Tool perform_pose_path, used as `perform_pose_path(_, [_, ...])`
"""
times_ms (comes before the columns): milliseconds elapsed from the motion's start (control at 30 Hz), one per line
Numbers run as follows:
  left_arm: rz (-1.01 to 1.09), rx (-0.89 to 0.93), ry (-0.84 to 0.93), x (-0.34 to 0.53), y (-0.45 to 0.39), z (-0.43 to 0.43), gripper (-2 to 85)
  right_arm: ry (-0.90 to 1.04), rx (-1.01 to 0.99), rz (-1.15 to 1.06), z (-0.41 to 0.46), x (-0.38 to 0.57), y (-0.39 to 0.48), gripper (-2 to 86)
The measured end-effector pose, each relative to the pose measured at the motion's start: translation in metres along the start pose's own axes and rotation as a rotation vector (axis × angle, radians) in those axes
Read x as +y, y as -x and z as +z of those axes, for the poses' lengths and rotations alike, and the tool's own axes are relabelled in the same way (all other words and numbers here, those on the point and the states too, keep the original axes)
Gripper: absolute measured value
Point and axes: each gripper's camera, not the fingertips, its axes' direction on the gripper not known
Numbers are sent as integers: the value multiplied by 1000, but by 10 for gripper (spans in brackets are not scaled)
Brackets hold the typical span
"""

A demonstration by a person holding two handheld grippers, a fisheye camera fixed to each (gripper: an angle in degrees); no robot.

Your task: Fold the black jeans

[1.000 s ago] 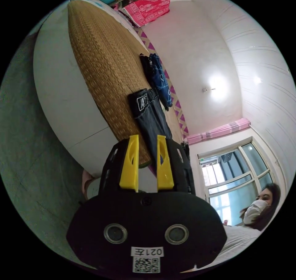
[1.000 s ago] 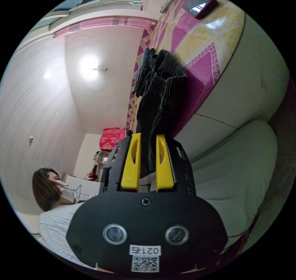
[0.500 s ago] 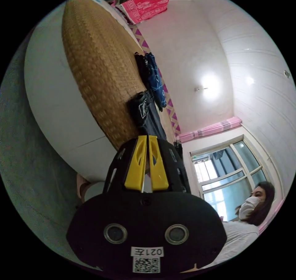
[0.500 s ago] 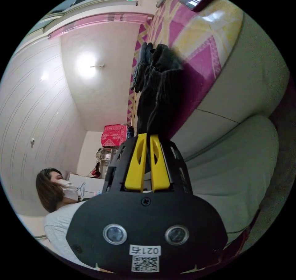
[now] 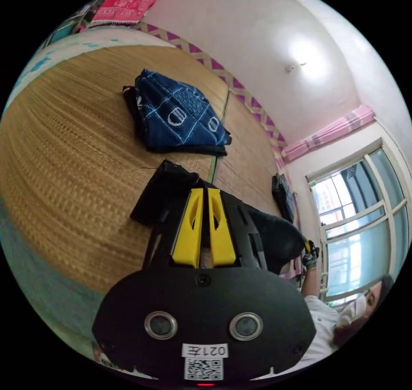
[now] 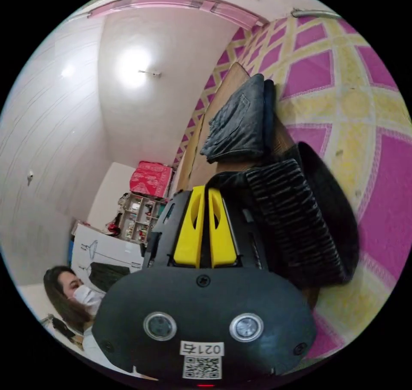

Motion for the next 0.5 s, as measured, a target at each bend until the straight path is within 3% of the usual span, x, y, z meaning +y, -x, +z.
perform_pose_path(100, [-57,-121,96,-19,22,55,46,15,161,14,32,-15,-16,62])
perform_pose_path(233, [-57,-73,-55,6,45,46,47,13,225,-115,35,7,6,69])
perform_pose_path(333, [27,-6,-124,32,46,41,19,151,242,-321,62,47,47,55])
perform_pose_path(500, [125,37,-81,50,34,79,6,499,197,-794,169,164,135,50])
